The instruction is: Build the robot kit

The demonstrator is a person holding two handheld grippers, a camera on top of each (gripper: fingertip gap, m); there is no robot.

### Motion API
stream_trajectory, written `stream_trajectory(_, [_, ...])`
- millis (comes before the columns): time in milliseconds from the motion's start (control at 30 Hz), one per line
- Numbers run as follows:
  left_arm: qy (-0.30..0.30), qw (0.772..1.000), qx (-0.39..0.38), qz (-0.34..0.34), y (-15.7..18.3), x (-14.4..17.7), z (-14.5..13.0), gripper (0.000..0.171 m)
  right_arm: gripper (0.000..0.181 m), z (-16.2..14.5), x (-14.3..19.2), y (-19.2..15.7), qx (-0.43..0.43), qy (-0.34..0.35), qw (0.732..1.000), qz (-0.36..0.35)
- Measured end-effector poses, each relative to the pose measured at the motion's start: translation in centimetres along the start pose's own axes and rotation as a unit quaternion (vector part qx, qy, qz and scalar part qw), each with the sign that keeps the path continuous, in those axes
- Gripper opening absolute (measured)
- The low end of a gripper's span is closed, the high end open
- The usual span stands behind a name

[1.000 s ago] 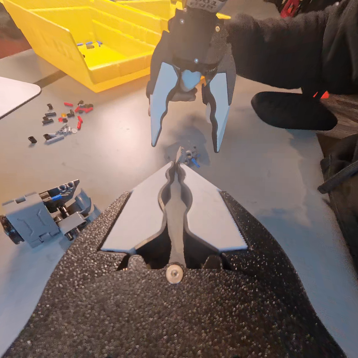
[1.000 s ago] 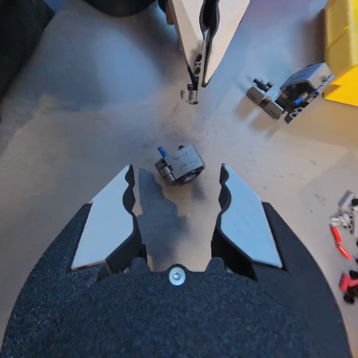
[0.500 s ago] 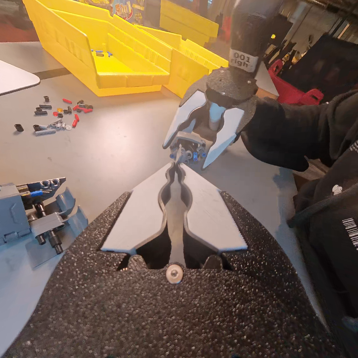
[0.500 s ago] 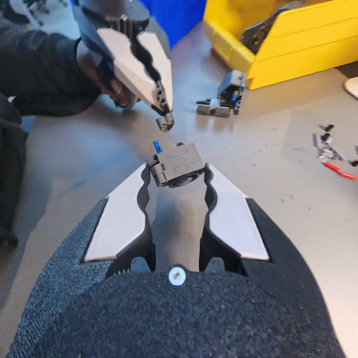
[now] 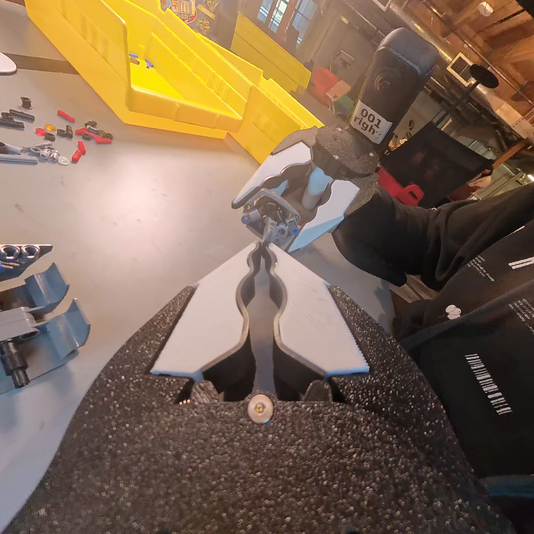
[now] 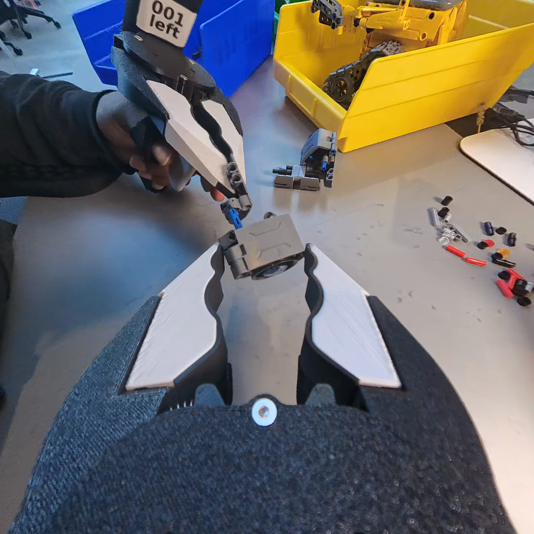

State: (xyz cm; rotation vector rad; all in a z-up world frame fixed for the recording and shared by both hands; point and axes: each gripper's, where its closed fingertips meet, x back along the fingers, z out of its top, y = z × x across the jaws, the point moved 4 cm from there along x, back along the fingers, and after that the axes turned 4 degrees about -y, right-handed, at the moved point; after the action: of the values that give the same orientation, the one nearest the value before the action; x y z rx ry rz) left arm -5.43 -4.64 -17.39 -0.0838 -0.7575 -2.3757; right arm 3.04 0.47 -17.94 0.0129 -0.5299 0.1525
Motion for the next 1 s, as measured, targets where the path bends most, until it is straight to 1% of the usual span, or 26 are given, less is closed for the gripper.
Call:
stream_trajectory(167, [0.014,0.999,0.046,-0.003,-0.5,0.0,0.1,0.001,0.054,0.0,-0.2,0.4,-0.021,0.001,1.0,-0.015])
stream_trajectory(267, [0.026,0.994,0.1,-0.023,-0.7,-0.1,0.0,0.001,0.054,-0.1,-0.4,0.6,-0.03,-0.002,0.999,-0.024])
stream_trajectory(333, [0.026,0.991,0.127,-0.028,-0.9,-0.2,-0.2,0.001,0.054,0.0,-0.4,0.6,-0.021,-0.003,0.999,-0.031])
stream_trajectory(467, [0.027,0.99,0.135,-0.029,-0.9,-0.3,-0.2,0.001,0.054,-0.1,-0.4,0.6,-0.01,-0.022,0.999,-0.041])
stream_trajectory(533, [0.011,0.995,0.101,0.001,-1.1,-0.5,-0.5,0.001,0.053,-0.4,-0.5,0.7,0.003,-0.045,0.997,-0.059])
stream_trajectory(633, [-0.001,0.999,0.045,0.027,-0.7,-0.7,-0.4,0.001,0.053,-0.8,-0.6,0.5,-0.012,-0.063,0.997,-0.049])
stream_trajectory(700, [-0.021,0.998,-0.007,0.051,-0.5,-0.9,-0.6,0.001,0.052,-1.3,-0.7,0.4,0.003,-0.085,0.995,-0.053])
stream_trajectory(733, [-0.027,0.998,-0.023,0.05,-0.2,-1.0,-0.6,0.001,0.052,-1.4,-0.8,0.2,0.007,-0.09,0.995,-0.049])
stream_trajectory(900, [-0.073,0.991,-0.087,0.074,0.2,-1.2,-1.2,0.001,0.051,-2.4,-1.0,-0.3,0.028,-0.116,0.992,-0.031])
stream_trajectory(1000, [-0.1,0.982,-0.134,0.092,0.3,-1.2,-1.5,0.001,0.051,-2.7,-1.1,-0.6,0.06,-0.148,0.986,-0.042])
